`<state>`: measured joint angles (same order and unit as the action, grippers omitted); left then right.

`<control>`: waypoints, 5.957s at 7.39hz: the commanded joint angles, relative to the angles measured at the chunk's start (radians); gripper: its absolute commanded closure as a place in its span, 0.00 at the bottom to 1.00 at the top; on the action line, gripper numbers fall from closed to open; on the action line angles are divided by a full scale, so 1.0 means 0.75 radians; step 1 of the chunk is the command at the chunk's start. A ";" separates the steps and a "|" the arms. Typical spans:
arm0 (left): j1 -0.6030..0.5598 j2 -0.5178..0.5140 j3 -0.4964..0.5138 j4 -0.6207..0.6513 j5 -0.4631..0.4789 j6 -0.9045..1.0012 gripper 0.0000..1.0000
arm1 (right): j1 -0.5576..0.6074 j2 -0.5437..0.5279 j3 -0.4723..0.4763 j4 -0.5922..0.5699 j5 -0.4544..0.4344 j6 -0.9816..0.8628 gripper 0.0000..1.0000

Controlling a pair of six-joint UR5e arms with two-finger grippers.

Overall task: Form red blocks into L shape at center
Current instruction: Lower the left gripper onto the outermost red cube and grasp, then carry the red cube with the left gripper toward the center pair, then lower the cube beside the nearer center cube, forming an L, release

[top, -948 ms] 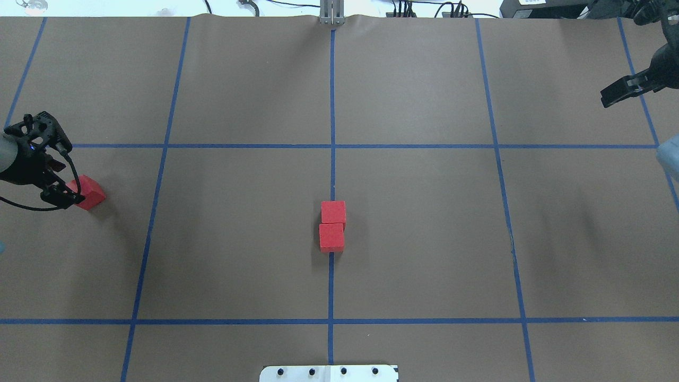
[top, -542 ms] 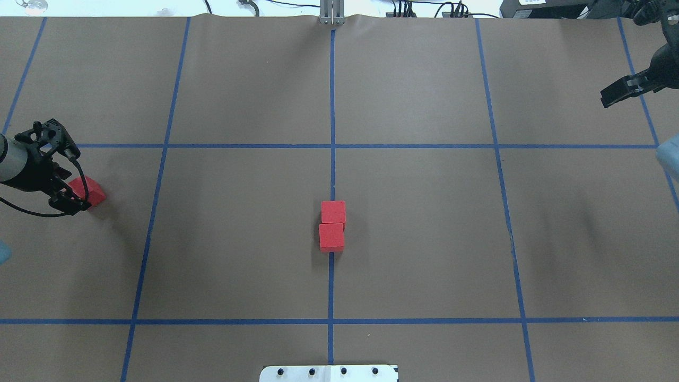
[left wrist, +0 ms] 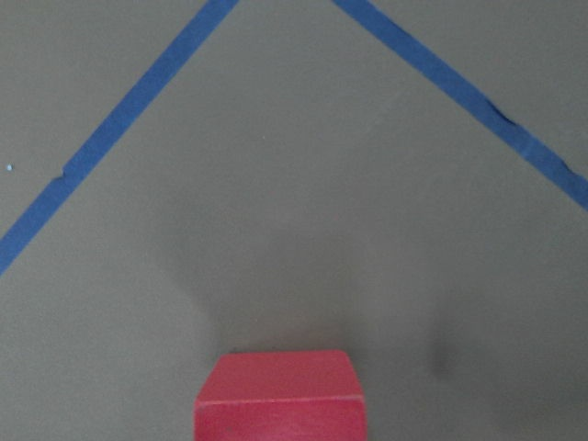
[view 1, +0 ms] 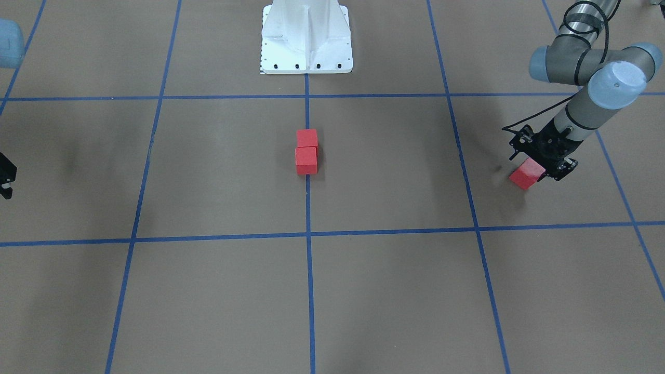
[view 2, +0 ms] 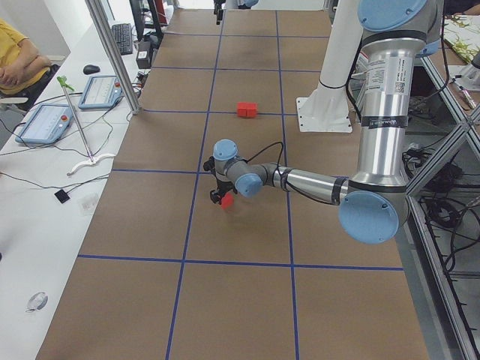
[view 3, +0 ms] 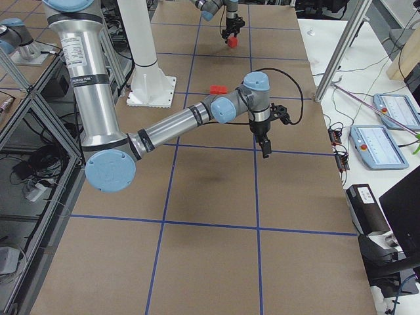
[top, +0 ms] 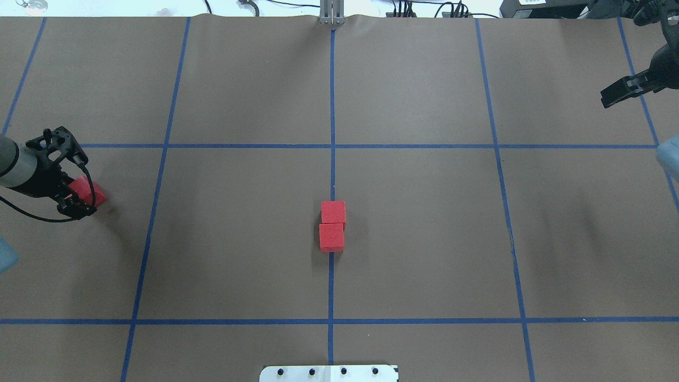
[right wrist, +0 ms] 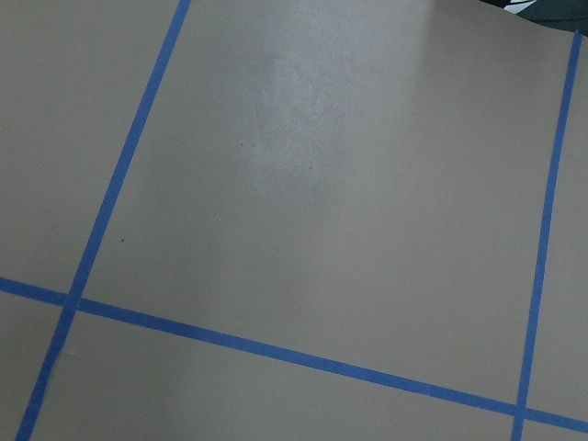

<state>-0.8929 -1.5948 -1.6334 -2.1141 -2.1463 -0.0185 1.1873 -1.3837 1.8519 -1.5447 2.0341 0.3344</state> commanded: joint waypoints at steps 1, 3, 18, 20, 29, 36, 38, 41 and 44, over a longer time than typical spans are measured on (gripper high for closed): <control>0.002 -0.011 0.006 0.008 -0.018 0.000 0.39 | 0.000 0.000 -0.001 0.000 0.000 0.000 0.00; 0.000 -0.027 0.004 0.017 -0.097 -0.002 0.75 | -0.002 0.000 -0.001 0.000 0.000 0.000 0.00; 0.327 -0.878 0.011 0.567 0.137 0.448 1.00 | -0.004 -0.004 -0.021 -0.002 -0.002 0.002 0.00; 0.364 -0.980 0.130 0.569 0.195 0.605 1.00 | -0.004 -0.004 -0.021 -0.002 -0.002 0.004 0.00; 0.520 -0.991 0.116 0.739 0.295 0.485 1.00 | -0.004 -0.004 -0.021 -0.002 -0.002 0.006 0.00; 0.548 -1.019 0.122 0.733 0.293 0.446 1.00 | -0.004 -0.004 -0.029 -0.002 -0.002 0.006 0.00; 0.546 -1.019 0.124 0.733 0.293 0.444 1.00 | -0.004 -0.004 -0.029 -0.002 -0.002 0.006 0.00; 0.548 -1.019 0.130 0.733 0.293 0.413 1.00 | -0.004 -0.004 -0.029 -0.002 -0.002 0.006 0.00; 0.552 -1.021 0.143 0.731 0.295 0.413 1.00 | -0.004 -0.002 -0.029 -0.002 -0.002 0.006 0.00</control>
<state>-0.4805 -2.3600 -1.5322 -1.5650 -1.9257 0.2916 1.1842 -1.3857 1.8301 -1.5463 2.0325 0.3390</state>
